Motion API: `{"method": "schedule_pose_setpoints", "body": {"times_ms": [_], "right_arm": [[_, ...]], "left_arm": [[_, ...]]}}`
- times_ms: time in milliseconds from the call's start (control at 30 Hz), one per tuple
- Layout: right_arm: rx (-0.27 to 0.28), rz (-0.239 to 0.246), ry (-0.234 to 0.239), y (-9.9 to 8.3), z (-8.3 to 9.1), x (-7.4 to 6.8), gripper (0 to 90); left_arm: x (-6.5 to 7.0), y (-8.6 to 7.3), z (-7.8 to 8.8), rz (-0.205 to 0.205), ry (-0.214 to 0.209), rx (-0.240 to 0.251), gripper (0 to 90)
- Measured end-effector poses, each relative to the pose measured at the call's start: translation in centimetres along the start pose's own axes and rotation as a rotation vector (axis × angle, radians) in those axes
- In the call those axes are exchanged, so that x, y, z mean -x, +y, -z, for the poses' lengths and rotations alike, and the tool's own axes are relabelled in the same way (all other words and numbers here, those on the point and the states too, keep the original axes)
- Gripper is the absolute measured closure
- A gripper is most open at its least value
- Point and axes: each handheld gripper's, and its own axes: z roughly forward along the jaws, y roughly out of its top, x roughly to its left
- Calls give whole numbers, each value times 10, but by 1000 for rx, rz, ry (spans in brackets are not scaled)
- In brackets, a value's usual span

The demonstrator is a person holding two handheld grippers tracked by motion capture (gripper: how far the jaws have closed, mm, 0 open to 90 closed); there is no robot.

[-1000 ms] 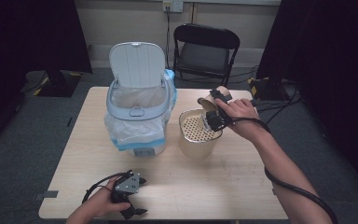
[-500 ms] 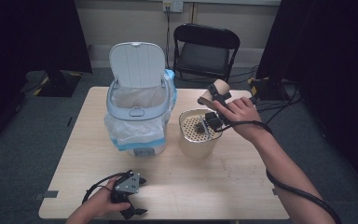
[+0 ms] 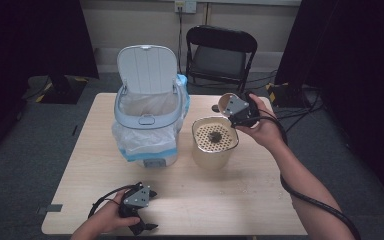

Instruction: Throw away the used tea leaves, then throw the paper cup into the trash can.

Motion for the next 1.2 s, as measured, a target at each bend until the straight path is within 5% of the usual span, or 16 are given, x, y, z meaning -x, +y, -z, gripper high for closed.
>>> {"method": "schedule_pose_setpoints", "body": {"times_ms": [167, 500, 1200], "right_arm": [[20, -126, 61, -3, -2, 4, 283], [25, -262, 154, 6, -4, 5, 282], [45, -407, 220, 9, -10, 14, 278]], "left_arm": [[0, 0, 0, -2, 1, -6, 0], [0, 0, 0, -1, 1, -6, 0], [0, 0, 0, -1, 1, -5, 0]]}}
